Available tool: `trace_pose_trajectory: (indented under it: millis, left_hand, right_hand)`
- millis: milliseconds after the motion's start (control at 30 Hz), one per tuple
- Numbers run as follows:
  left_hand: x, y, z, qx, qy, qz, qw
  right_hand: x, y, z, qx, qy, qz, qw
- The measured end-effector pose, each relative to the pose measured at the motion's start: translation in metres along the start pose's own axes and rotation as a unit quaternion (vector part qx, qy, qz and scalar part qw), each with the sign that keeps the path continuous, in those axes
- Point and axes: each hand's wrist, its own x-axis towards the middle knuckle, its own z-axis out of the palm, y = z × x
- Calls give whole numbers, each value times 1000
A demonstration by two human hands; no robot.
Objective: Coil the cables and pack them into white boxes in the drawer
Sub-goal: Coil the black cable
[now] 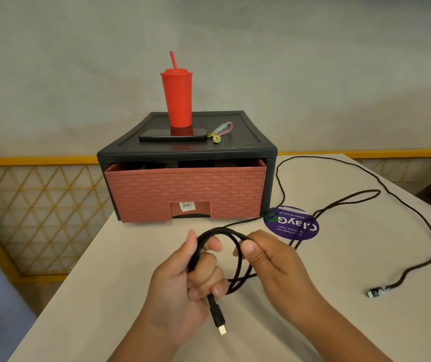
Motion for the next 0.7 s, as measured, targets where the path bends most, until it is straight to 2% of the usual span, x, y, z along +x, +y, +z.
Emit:
trace_pose_trajectory:
  millis: [133,233,433,533,600,700]
  left_hand:
    - [1,2,3,-35,42,-34,998]
    - [3,-1,2,-40,10,-66,997]
    - [6,-4,-5,-67,-87,-103,989]
    - [5,-3,-5,-54,-107,-97,988]
    - [5,-3,-4,-42,-100,-91,990]
    - [6,-5,-2,-1,-36,-88,995]
  right_hand:
    - [-3,-14,6,172,-25,121,977]
    - [-1,-19,1,248,-11,173,953]
    - [1,-24,-3,261,-3,171,950]
    - [3,-22,-6,347,34,208,914]
    - [4,-22,-8,408,61,224,883]
    - [4,-20,-8,438,81,234,864]
